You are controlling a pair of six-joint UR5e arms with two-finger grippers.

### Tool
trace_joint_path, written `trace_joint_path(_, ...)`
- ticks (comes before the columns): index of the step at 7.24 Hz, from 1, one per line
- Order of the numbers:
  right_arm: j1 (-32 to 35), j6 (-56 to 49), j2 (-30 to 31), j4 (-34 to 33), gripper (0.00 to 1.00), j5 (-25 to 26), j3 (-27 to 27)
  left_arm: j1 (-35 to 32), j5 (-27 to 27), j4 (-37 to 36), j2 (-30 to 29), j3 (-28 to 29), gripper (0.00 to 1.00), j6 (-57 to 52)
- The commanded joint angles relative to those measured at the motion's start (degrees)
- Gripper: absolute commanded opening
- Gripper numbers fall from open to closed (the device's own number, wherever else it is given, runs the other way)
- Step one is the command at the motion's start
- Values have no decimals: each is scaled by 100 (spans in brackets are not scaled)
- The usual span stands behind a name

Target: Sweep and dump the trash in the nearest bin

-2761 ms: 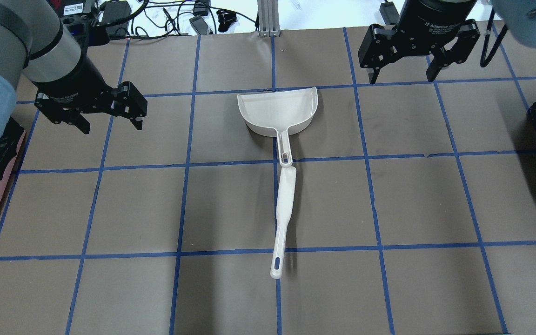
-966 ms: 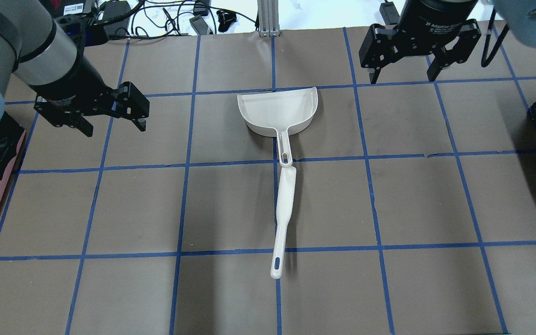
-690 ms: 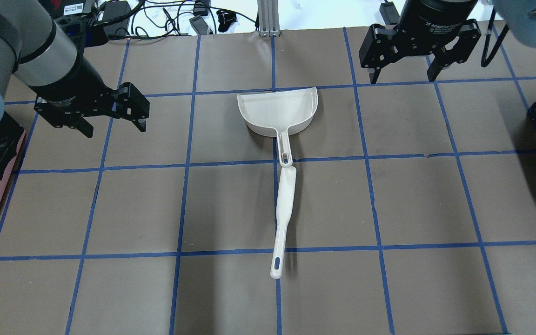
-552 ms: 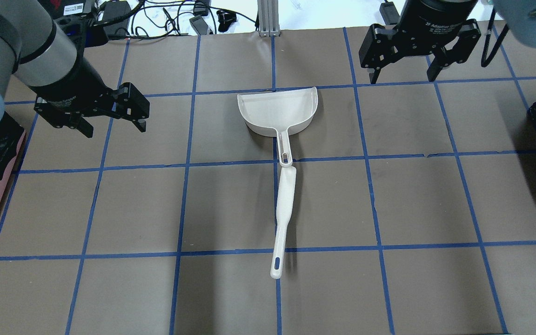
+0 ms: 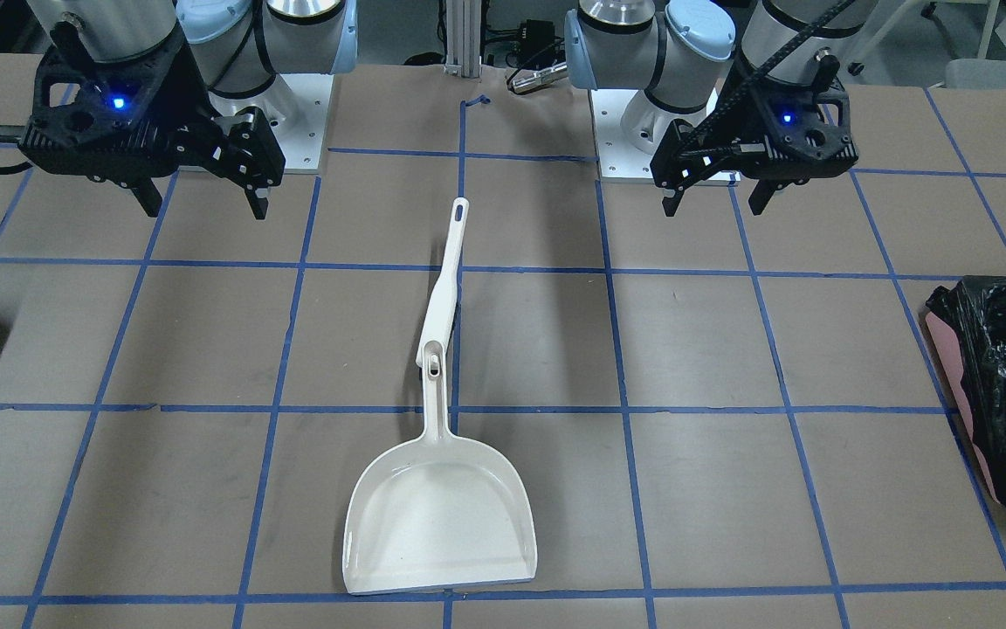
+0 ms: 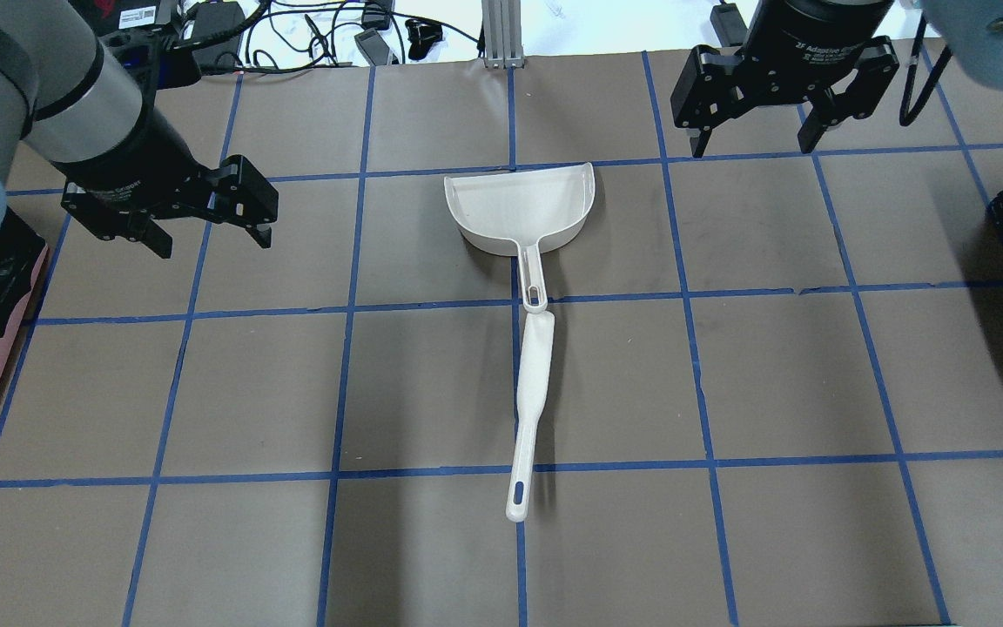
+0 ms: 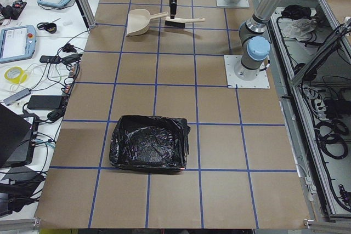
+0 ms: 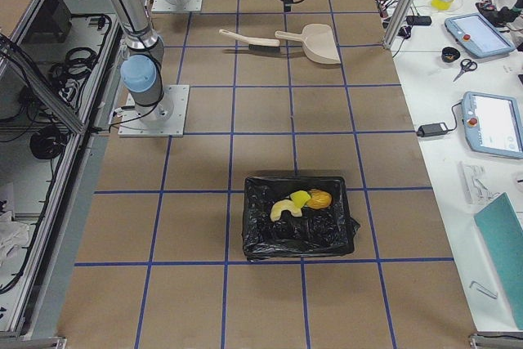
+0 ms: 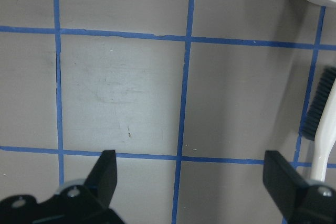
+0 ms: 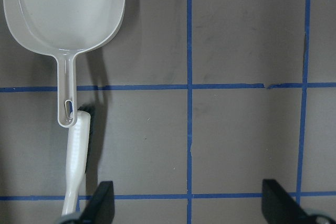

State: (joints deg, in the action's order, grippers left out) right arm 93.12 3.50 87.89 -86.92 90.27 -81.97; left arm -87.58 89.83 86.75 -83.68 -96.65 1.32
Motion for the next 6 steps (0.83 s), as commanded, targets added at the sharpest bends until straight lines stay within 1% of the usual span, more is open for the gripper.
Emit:
trace_joint_path(1, 4, 2, 0, 0, 100, 0, -3, 4, -1, 0, -8, -3, 100, 0)
trace_joint_path(6, 4, 2, 0, 0, 100, 9, -3, -5, -36, 0, 1, -3, 100, 0)
